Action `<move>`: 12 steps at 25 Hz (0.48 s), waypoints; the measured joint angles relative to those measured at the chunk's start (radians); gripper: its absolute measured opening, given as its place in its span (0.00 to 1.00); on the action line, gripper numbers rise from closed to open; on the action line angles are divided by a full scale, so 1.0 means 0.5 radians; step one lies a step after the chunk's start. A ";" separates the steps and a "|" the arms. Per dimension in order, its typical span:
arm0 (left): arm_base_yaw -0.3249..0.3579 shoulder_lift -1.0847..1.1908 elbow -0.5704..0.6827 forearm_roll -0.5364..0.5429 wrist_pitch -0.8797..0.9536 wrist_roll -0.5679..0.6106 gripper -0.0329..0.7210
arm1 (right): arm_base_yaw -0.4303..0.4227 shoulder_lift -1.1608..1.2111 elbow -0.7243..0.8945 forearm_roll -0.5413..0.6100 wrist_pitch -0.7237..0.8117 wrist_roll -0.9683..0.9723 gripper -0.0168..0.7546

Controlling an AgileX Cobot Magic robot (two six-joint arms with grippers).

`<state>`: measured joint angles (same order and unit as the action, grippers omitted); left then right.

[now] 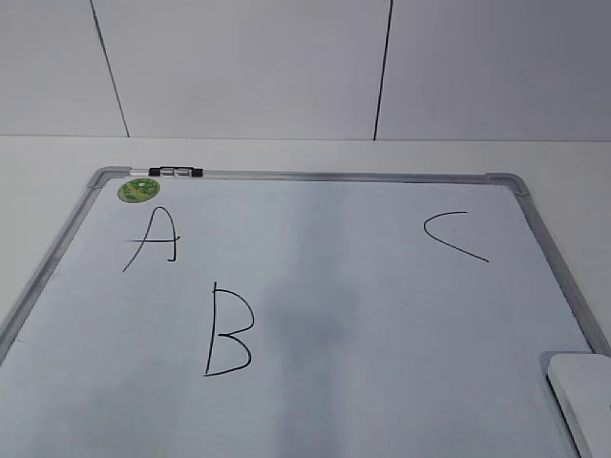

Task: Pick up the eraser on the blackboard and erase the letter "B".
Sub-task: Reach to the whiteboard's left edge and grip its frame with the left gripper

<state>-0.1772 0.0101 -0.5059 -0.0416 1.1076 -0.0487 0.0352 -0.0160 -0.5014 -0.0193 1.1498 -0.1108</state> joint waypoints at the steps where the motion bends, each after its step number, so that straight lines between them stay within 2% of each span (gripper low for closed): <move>1: 0.000 0.000 0.000 0.000 0.000 0.000 0.36 | 0.000 0.000 0.000 0.000 0.000 0.000 0.77; 12: 0.000 0.000 0.000 0.000 0.000 0.000 0.35 | 0.000 0.000 0.000 -0.003 0.000 0.000 0.77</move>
<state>-0.1772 0.0101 -0.5059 -0.0416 1.1076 -0.0487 0.0352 -0.0160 -0.5014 -0.0210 1.1498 -0.1108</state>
